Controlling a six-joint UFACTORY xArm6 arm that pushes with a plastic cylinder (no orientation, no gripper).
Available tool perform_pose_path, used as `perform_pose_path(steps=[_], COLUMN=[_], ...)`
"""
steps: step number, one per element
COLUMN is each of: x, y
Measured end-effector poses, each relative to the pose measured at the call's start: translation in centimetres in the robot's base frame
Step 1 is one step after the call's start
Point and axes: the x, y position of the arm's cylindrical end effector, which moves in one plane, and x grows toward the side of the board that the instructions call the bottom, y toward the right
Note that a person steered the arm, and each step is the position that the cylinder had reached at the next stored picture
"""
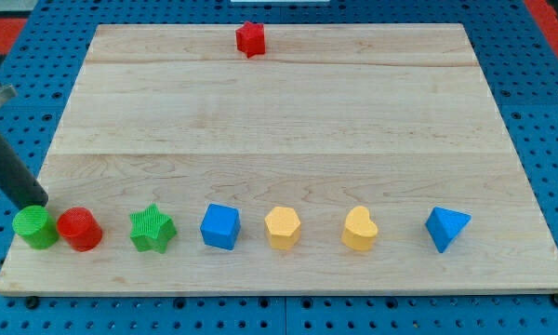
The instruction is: Drag the red star into the top side of the blue triangle
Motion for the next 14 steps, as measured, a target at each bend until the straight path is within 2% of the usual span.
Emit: perform_pose_path(steps=[1,2,3,4,6,7,9,11,13,14], x=[-1.3,-7.1,-12.3,-19.8,-29.5,-31.7,-27.1,-24.6,-19.2,-14.8], y=[0.3,4.4,6.1,8.9,13.5,19.0,29.5,39.5,47.4,48.4])
